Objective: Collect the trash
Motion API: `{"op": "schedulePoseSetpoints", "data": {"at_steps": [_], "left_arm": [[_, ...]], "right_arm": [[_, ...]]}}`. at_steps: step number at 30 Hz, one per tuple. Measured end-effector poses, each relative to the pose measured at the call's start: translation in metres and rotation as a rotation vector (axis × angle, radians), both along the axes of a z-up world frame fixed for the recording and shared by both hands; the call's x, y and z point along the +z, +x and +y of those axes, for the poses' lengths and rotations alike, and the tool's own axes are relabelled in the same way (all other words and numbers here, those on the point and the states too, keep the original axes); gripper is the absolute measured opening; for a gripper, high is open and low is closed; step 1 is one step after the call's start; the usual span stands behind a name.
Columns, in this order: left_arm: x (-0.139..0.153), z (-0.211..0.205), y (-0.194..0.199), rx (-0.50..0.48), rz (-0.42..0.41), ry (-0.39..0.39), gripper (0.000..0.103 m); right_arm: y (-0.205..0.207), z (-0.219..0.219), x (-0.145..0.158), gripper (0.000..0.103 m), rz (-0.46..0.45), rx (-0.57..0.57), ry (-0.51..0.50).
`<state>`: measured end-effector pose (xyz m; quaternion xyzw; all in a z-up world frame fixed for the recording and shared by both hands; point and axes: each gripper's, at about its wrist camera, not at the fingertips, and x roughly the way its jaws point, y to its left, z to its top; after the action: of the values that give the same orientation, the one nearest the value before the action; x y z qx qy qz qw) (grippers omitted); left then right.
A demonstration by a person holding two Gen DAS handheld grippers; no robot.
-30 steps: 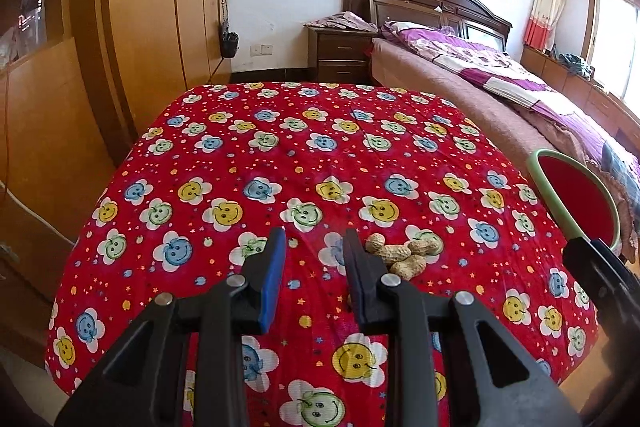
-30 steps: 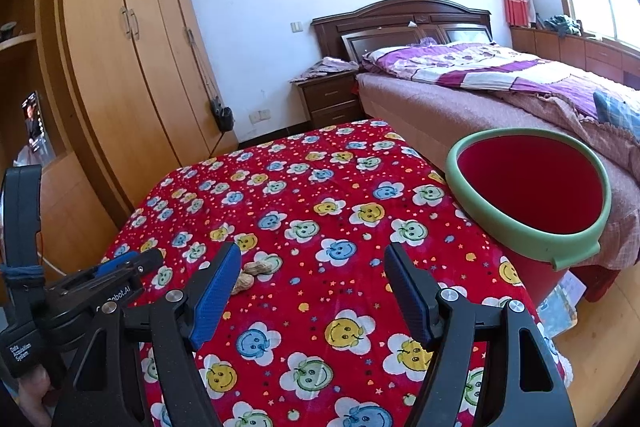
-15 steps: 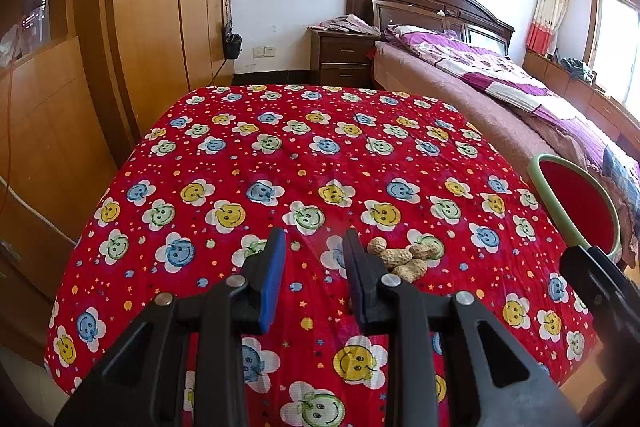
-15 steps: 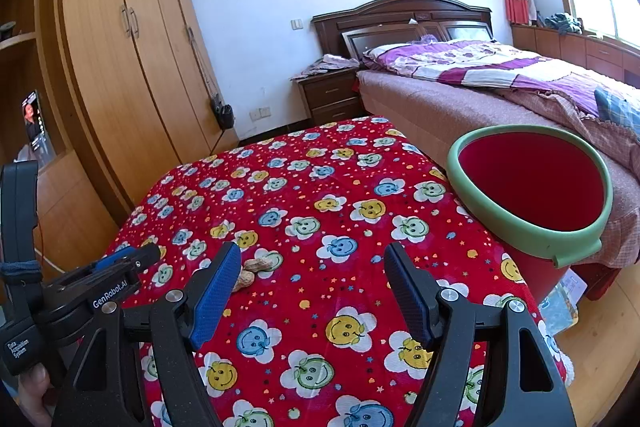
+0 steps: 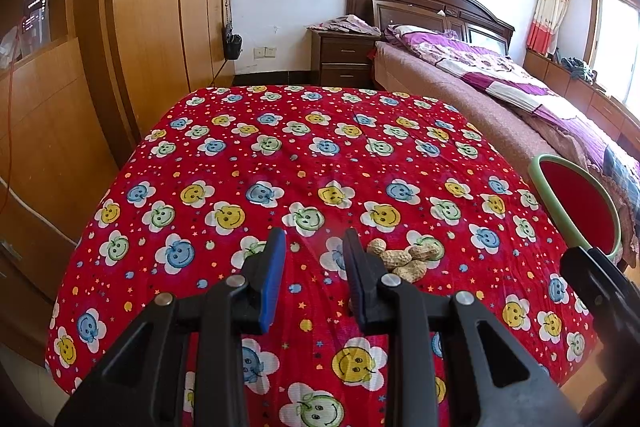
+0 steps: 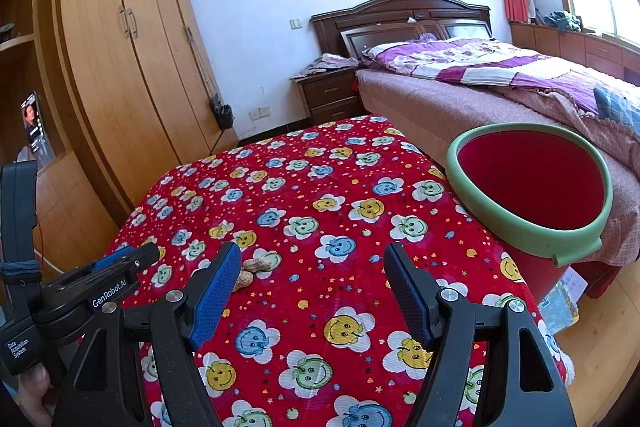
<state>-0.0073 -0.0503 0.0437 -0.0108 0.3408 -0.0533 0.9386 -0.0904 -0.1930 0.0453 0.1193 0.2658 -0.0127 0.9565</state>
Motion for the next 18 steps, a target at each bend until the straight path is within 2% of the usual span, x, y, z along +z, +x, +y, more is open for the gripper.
{"op": "schedulePoseSetpoints", "data": {"at_steps": [18], "left_arm": [[0.0003, 0.0003, 0.0006, -0.001, 0.002, 0.001, 0.029]], "right_arm": [[-0.0002, -0.0009, -0.0003, 0.075, 0.002, 0.000, 0.001]]}}
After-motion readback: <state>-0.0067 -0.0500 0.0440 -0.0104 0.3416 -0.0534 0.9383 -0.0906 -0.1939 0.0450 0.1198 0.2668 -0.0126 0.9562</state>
